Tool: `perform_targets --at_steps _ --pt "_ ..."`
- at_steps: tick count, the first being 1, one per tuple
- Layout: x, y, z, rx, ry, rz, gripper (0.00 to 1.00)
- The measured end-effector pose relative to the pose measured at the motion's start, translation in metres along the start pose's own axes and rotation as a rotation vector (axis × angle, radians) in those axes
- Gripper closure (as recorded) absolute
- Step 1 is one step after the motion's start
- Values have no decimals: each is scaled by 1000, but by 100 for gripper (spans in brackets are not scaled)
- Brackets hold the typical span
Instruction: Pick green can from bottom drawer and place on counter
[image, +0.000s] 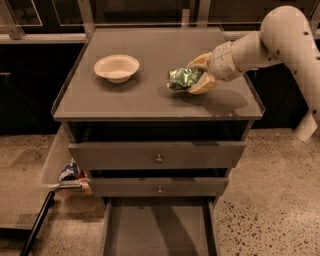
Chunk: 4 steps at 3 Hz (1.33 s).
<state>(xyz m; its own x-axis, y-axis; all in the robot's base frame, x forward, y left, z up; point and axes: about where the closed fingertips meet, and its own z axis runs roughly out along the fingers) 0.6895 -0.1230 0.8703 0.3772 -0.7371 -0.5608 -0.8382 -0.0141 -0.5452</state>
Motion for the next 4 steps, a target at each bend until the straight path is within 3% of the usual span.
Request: perform_targets --at_steps 2,4 --pt "14 -5 6 45 20 66 100" --pt "14 -5 6 45 20 66 58"
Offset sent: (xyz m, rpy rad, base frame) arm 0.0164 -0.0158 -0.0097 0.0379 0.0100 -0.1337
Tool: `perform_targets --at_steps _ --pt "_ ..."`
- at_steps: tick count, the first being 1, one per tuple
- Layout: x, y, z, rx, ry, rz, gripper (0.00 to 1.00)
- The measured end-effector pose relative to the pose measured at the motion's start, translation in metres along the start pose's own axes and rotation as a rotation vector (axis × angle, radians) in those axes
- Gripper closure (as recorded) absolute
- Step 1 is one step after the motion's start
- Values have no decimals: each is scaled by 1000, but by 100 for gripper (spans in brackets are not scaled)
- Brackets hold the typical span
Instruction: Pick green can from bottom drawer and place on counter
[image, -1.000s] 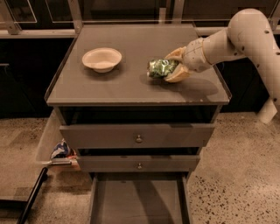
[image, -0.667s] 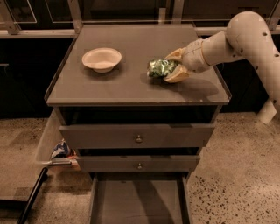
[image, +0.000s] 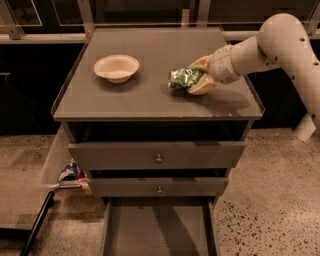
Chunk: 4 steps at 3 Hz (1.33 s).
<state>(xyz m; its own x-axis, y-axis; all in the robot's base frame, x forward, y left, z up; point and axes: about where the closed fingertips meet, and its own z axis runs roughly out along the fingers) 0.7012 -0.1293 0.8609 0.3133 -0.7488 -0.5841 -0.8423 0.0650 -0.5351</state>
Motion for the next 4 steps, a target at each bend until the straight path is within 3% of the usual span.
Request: perform_targets --at_steps 2,3,4 --pt "0 0 0 0 0 0 12" --pt "0 0 0 0 0 0 0" --pt "0 0 0 0 0 0 0"
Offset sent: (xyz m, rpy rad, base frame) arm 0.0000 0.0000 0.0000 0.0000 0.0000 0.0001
